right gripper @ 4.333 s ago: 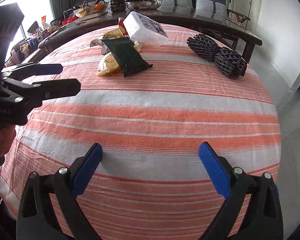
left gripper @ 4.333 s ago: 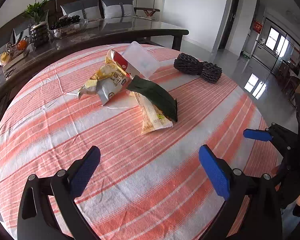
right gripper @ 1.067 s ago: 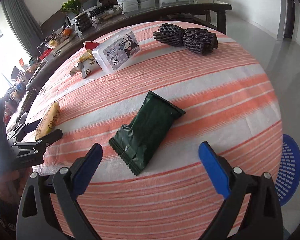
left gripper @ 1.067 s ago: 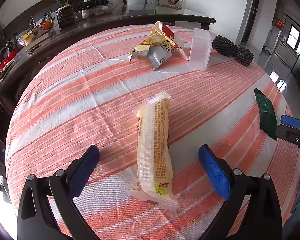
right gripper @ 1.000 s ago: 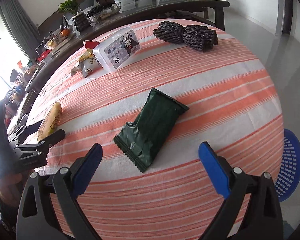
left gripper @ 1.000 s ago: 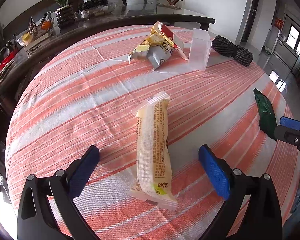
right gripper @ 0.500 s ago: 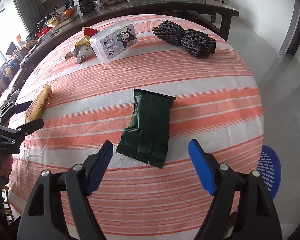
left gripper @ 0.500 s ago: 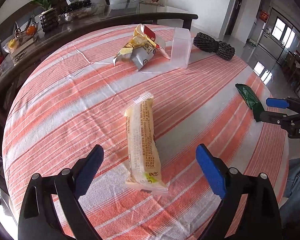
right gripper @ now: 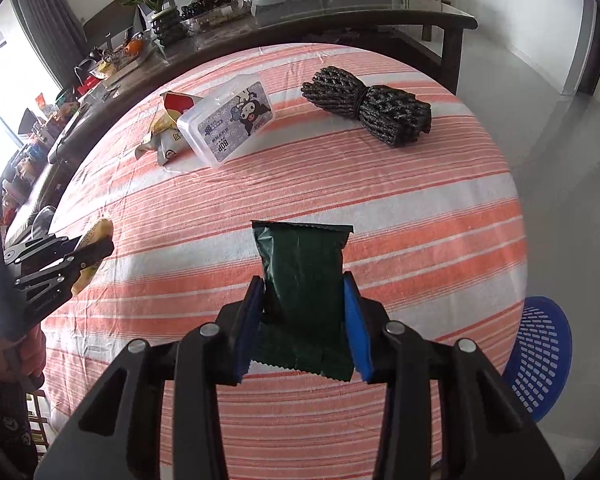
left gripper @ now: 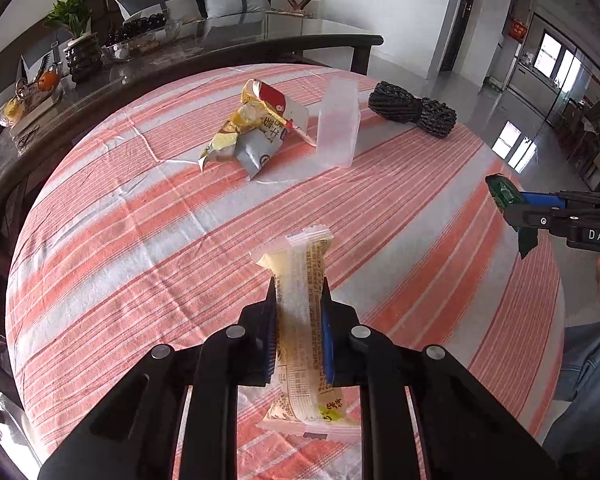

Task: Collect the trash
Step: 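Carry the bread wrapper and green packet to the blue basket and release both, then move both open tools back over the table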

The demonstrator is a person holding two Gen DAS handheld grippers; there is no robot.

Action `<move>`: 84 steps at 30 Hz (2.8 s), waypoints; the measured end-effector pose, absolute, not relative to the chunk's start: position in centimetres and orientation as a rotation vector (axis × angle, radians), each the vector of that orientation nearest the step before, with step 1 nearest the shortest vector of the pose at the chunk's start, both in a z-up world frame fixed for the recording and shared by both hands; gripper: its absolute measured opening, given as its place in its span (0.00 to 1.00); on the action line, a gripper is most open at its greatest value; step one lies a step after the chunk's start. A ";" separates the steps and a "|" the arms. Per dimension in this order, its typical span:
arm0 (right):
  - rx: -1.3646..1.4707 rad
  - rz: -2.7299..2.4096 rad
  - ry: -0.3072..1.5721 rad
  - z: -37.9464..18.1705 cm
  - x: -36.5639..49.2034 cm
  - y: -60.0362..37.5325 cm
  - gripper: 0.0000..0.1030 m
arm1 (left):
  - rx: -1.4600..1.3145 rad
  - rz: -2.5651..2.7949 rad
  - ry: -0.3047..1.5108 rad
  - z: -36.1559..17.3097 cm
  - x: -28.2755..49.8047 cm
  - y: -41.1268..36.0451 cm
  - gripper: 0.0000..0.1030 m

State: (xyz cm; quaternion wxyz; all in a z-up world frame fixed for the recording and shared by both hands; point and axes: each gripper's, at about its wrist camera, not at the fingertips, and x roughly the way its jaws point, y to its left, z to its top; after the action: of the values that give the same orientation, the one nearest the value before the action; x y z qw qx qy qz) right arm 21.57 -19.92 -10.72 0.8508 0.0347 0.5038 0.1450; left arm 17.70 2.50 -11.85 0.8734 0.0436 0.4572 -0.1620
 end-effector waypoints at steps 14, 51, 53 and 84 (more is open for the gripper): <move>0.173 0.042 1.005 -9.0 16.8 -39.6 0.37 | 0.163 -0.720 0.918 -7.8 16.3 -19.1 0.16; 0.376 -0.248 0.763 -13.4 10.8 -58.4 0.92 | 0.259 -0.884 0.696 -12.1 12.8 -39.1 0.95; 0.315 -0.224 0.699 -12.2 10.4 -56.4 0.96 | 0.246 -0.869 0.704 -11.2 11.7 -36.0 0.95; -0.143 0.323 0.957 -15.6 21.9 -12.6 0.96 | 0.129 -0.227 0.962 -15.4 18.6 3.7 0.96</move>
State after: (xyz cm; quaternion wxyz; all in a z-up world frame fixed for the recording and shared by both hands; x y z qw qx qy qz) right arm 21.94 -12.60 -15.59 0.8728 -0.0684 0.4578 0.1548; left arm 18.63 3.71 -15.37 0.8784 0.0620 0.4611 -0.1090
